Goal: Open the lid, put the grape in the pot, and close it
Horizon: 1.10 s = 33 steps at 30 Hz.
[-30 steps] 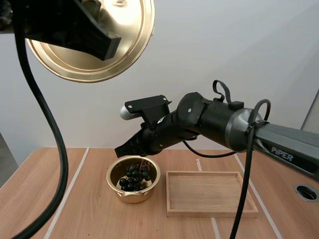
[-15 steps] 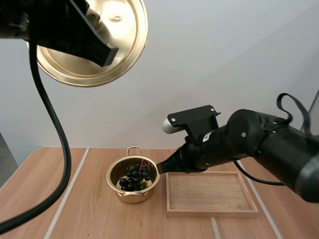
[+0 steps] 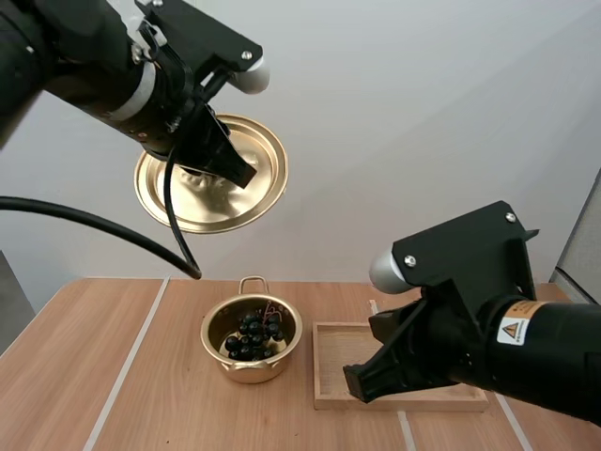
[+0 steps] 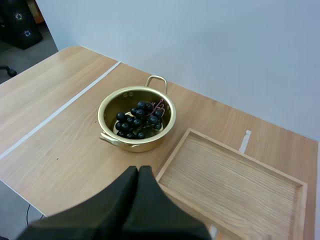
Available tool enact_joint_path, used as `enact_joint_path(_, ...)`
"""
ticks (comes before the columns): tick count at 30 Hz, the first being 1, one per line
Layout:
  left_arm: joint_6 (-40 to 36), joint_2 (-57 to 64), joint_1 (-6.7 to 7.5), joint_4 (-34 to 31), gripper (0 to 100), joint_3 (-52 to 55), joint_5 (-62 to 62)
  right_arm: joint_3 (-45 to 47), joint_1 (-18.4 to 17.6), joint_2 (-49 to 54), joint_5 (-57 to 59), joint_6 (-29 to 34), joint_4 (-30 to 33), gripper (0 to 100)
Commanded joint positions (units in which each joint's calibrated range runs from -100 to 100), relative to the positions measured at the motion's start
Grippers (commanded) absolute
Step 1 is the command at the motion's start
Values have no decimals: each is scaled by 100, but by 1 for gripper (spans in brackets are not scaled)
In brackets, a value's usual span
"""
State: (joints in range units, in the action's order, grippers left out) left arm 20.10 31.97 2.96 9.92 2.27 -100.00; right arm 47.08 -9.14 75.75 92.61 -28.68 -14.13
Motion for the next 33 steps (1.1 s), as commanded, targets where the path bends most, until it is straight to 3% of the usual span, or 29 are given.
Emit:
enact_joint_path(1,126,-245,2,283,0,387,0,11,63,204,336,105,86,0)
enact_joint_path(6,317,-478,2,307,0,1254,112,11,63,240,449,112,156,0)
enact_joint_path(15,902,-867,2,359,0,2779,1787,11,63,240,566,112,157,0)
enact_joint_path(22,1245,-1640,2,844,0,2950,2343,11,63,240,573,112,157,0)
enact_joint_path(33,1323,-2688,2,883,0,2950,2981,11,63,240,571,112,234,0)
